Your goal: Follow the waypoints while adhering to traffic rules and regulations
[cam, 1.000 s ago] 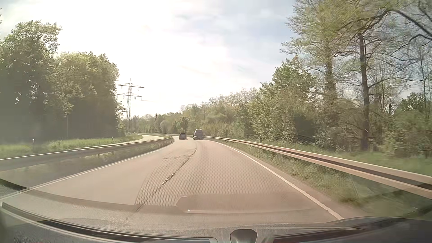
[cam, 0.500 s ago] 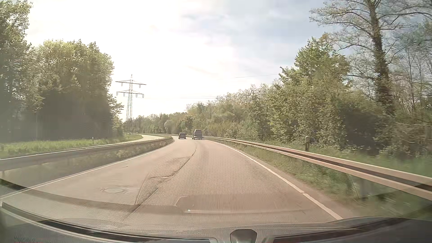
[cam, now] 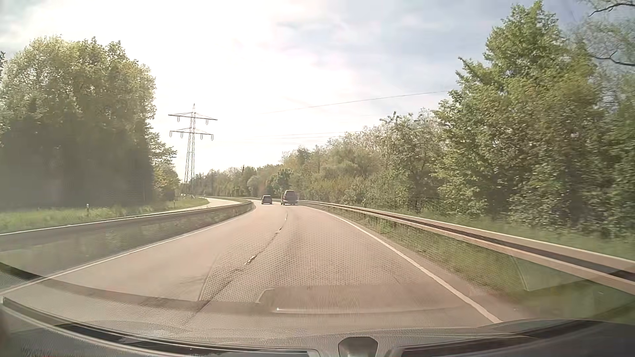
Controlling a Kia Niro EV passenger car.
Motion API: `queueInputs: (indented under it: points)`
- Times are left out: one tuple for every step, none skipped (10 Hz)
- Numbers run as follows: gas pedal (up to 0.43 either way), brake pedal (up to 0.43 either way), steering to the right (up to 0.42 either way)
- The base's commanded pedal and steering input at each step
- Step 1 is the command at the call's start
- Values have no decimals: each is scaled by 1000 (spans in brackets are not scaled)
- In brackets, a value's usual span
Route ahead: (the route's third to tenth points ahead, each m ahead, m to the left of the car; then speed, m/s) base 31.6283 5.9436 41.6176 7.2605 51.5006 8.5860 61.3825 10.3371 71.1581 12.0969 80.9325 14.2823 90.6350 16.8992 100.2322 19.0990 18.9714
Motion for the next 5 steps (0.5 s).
queueInputs:
  points:
    - [118, 0, -15]
    - [118, 0, -15]
    - [118, 0, -15]
    - [118, 0, -15]
    - [118, 0, -15]
